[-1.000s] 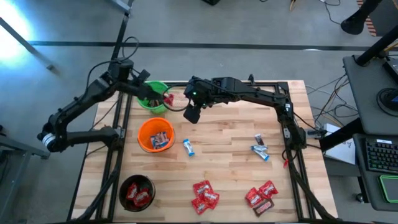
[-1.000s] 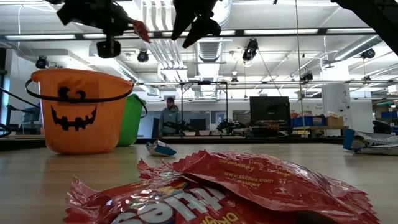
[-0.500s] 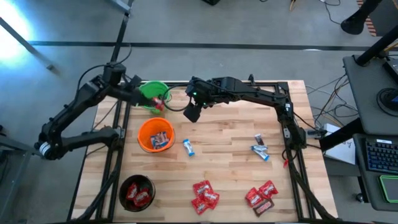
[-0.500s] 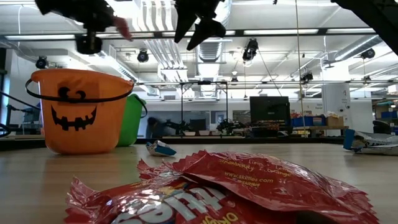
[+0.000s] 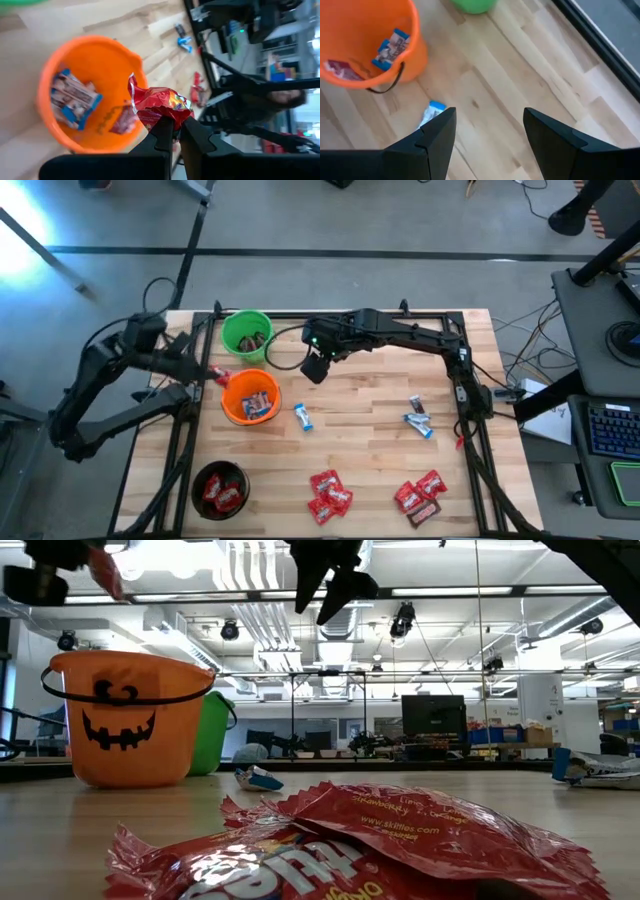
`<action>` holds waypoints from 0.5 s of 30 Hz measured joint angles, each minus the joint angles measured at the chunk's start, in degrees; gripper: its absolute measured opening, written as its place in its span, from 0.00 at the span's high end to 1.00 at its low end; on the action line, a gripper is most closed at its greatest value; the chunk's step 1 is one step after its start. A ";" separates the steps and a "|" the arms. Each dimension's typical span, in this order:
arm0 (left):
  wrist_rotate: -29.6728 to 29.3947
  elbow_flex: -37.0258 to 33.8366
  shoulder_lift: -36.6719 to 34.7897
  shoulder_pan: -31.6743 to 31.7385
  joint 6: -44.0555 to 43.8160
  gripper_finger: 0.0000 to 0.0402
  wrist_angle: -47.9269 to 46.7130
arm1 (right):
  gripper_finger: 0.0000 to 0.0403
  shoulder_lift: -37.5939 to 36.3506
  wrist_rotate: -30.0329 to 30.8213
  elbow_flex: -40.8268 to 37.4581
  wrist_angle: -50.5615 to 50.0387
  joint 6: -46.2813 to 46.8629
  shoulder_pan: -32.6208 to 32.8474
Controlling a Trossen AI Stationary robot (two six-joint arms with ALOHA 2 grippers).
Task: Organize candy in baskets
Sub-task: Put the red candy into the black bucket
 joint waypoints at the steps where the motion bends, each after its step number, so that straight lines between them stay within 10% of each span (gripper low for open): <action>1: 0.02 0.02 -1.07 -0.64 -1.30 1.00 0.22 | 0.44 0.00 0.01 0.00 0.02 0.20 0.49; 15: 14.33 0.02 7.93 -4.06 8.58 1.00 12.54 | 0.44 0.00 -0.52 0.00 0.59 2.70 5.43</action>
